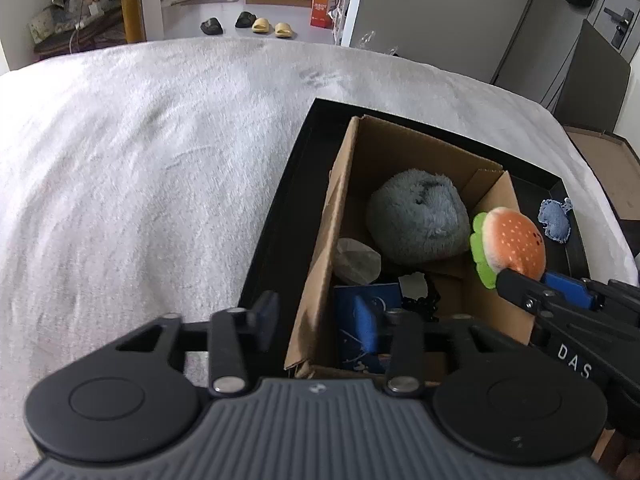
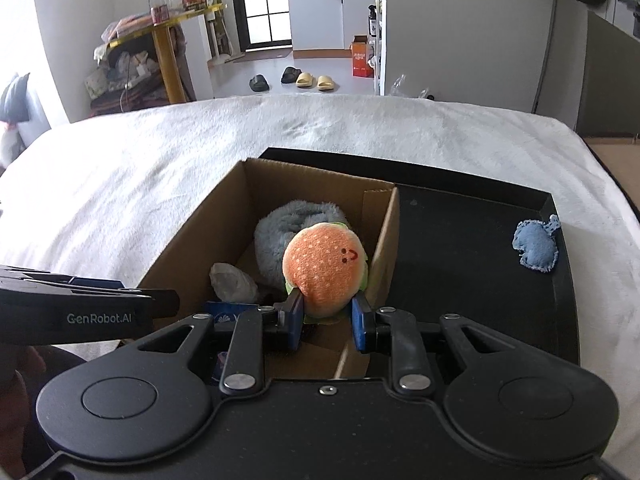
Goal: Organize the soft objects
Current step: 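Carry the burger plush with the right gripper into the box and release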
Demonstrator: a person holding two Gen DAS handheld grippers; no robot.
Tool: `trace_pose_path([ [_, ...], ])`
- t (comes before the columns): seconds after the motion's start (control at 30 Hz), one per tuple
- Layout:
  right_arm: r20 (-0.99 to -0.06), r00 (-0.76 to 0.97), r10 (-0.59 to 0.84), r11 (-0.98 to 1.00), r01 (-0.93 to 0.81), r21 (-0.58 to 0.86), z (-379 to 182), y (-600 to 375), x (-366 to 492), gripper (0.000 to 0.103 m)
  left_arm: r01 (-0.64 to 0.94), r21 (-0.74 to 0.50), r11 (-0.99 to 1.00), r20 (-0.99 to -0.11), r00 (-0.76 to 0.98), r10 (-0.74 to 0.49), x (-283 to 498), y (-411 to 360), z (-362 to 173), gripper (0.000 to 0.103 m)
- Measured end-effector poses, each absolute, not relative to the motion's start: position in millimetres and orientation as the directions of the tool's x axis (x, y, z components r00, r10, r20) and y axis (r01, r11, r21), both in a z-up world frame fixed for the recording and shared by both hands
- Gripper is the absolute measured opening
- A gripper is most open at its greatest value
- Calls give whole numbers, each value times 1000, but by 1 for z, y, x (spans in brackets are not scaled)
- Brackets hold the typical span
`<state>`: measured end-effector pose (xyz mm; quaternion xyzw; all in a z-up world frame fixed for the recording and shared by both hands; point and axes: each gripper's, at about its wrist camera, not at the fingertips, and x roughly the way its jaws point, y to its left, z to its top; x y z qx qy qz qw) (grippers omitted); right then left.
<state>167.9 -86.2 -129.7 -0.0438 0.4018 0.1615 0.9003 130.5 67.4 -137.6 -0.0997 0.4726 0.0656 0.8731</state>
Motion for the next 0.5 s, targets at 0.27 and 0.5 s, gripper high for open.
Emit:
trace_pose_path([
  [0.27, -743, 631, 225, 948, -318, 18, -133, -75, 172, 29, -218, -150, 964, -842, 539, -9, 134, 74, -144, 12],
  [0.5, -735, 640, 223, 947, -321, 8, -132, -74, 169, 32, -221, -158, 962, -842, 540, -14, 133, 74, -142, 11],
])
